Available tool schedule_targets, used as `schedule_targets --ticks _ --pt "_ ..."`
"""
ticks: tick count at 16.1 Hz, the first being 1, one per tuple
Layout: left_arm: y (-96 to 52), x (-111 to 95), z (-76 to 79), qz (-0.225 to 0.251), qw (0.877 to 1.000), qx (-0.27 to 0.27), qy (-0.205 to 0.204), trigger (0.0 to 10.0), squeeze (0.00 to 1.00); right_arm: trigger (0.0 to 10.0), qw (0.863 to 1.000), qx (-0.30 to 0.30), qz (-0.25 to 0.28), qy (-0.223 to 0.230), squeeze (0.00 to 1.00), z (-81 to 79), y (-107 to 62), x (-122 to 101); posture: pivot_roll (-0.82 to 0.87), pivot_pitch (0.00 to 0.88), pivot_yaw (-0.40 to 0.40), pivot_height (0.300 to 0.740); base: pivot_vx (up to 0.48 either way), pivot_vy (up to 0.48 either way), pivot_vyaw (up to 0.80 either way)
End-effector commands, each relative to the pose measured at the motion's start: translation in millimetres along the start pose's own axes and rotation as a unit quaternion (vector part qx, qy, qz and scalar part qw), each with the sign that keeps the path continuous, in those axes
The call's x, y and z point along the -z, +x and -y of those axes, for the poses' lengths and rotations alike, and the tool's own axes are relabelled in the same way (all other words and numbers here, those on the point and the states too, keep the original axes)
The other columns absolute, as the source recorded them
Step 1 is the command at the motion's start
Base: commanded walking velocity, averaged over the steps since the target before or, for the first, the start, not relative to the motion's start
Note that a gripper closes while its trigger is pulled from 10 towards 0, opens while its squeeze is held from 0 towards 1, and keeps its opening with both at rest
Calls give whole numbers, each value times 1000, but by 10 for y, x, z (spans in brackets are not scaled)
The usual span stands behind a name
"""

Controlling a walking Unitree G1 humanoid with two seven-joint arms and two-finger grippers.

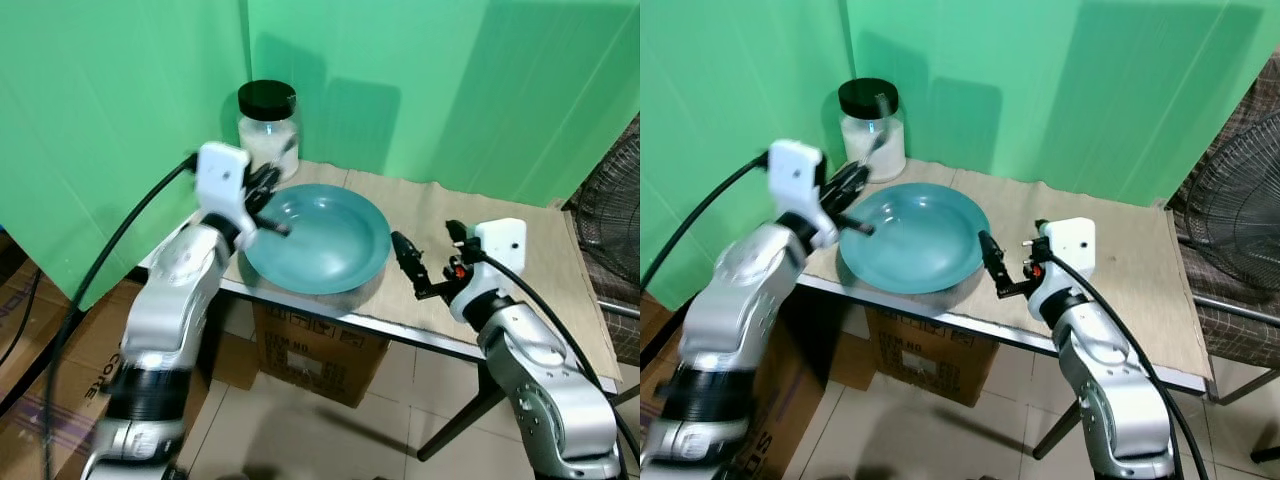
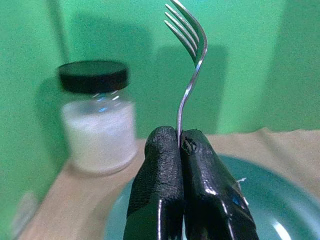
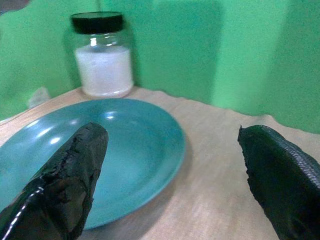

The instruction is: Setting the table

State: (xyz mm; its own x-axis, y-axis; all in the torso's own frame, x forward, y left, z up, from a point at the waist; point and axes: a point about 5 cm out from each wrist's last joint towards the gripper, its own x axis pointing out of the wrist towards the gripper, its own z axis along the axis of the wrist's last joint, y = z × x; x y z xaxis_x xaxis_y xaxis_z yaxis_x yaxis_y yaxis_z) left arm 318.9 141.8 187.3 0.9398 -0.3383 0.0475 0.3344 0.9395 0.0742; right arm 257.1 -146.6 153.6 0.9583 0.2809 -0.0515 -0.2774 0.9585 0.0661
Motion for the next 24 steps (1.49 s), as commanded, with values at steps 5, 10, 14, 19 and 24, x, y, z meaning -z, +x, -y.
schedule_targets --ticks 5,10,14,19,24 --pt "-76 -57 70 35 997 -73 -6 10000 0 10000 998 65 12 -21 0 179 -17 -50 -17 0 -43 740 0 0 -754" --pt "-180 0 6 11 997 -73 20 10000 0 10000 997 70 26 14 0 209 -22 -117 -12 0 -51 740 0 0 -800" --pt "-323 169 -23 -24 994 -100 38 10000 0 10000 998 61 19 -4 0 164 20 -106 2 0 -64 740 0 0 -200" --pt "-402 182 -98 -38 992 -108 47 10000 0 10000 993 108 7 -42 0 212 18 -7 20 0 -45 740 0 0 -473" --pt "-385 50 -87 -20 992 -99 73 10000 0 10000 996 87 8 -13 0 123 -31 49 39 0 -38 740 0 0 -795"
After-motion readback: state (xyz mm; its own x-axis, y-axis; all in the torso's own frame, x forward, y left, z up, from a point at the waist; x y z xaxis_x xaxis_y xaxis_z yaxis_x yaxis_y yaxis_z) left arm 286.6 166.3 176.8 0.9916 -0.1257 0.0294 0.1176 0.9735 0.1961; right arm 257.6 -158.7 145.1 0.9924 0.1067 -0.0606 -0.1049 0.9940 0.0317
